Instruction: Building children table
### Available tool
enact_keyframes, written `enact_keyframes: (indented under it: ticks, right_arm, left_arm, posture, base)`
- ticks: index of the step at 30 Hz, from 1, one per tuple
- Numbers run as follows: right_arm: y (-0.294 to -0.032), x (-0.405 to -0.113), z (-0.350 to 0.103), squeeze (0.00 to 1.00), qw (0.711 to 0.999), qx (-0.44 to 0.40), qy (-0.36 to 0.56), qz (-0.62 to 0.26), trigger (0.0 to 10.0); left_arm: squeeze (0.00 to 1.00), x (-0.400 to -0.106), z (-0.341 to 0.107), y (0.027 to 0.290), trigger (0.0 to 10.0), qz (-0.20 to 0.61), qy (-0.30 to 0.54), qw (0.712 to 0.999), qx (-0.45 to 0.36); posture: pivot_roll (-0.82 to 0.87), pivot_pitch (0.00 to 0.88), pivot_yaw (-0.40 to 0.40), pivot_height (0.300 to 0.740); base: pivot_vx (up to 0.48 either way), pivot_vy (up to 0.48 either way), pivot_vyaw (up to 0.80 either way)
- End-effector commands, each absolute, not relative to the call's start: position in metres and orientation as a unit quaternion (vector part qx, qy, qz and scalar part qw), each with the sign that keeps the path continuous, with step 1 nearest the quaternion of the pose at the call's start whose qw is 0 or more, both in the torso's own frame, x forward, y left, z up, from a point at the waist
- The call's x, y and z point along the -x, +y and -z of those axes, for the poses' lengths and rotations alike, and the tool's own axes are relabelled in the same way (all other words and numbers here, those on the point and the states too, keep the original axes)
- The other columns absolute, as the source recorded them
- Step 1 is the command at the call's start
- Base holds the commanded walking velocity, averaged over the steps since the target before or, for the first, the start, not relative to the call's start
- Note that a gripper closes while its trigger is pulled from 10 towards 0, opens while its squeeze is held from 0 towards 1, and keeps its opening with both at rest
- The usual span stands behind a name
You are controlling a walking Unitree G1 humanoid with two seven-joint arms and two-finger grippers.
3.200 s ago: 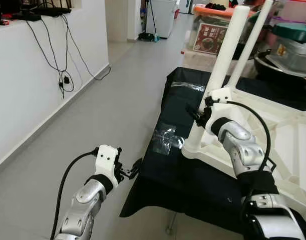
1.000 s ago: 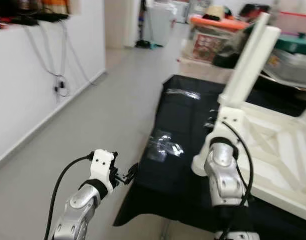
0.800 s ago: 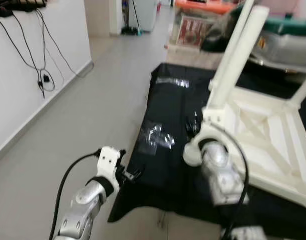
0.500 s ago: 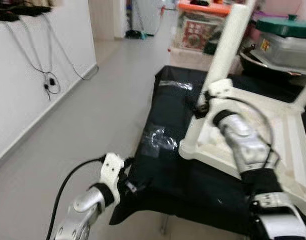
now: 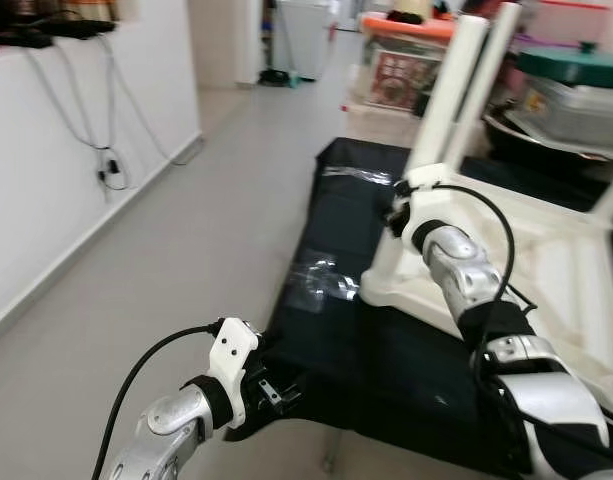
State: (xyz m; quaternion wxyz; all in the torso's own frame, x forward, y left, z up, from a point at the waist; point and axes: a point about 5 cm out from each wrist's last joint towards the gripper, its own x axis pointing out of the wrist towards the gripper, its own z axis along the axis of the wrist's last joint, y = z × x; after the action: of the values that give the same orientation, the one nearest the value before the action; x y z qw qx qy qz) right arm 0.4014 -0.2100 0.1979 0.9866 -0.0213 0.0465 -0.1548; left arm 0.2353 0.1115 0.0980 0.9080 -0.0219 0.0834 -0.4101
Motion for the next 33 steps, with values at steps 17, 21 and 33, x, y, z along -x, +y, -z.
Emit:
enact_keyframes:
  ticks: [17,21,33]
  right_arm:
    - [-0.18,-0.334,-0.158,0.0,0.986,0.057,0.058,0.146,10.0]
    - [-0.198,-0.349,-0.176,0.24,0.988,0.068,0.027,0.135,10.0]
    - [-0.248,-0.379,-0.246,0.0,0.994,0.09,-0.042,-0.038,10.0]
  left_arm:
    - [0.0,-0.233,-0.1,0.117,10.0,0.406,0.097,0.909,0.018]
    - [0.0,-0.234,-0.101,0.114,10.0,0.409,0.095,0.908,0.018]
    - [0.0,-0.233,-0.102,0.113,10.0,0.404,0.092,0.91,0.019]
  posture:
    - [0.03,0.0,-0.089,0.74]
    - [0.03,0.0,-0.091,0.74]
    - [0.06,0.0,-0.12,0.74]
  base:
    - [0.0,0.0,0.0]
    - [0.0,0.0,0.0]
    - [0.0,0.0,0.0]
